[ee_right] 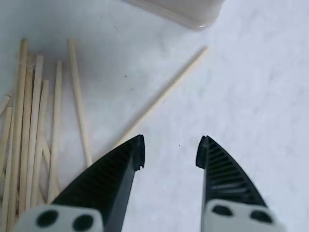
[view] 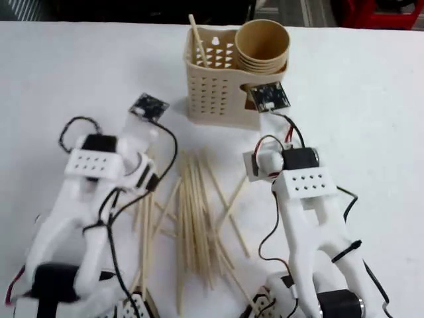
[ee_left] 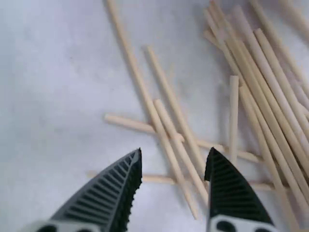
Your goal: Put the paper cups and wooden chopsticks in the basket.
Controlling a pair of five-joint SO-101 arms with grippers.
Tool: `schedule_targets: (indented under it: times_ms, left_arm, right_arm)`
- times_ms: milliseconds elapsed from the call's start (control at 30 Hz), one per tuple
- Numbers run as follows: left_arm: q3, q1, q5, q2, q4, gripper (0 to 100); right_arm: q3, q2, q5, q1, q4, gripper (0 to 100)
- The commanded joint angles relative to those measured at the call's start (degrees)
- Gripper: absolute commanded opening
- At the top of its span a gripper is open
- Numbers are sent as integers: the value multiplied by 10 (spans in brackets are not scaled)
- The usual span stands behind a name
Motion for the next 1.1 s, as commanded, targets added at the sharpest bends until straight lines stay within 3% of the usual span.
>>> schedule_targets:
  times_ms: [0,233,567,1067]
  left_arm:
    - [-26,15,16,64,-59,218]
    - [-26,11,17,153,-114,217]
    - [-40,18,15,168,-109,91]
    - [-45,19,12,164,-88,23]
  right_arm:
    - [-3,-13,1,5,-6,187]
    - [-3,-13,1,5,-6,187]
    - [-3,-13,1,5,-6,187]
    - [-2,-13,1,5,-5,187]
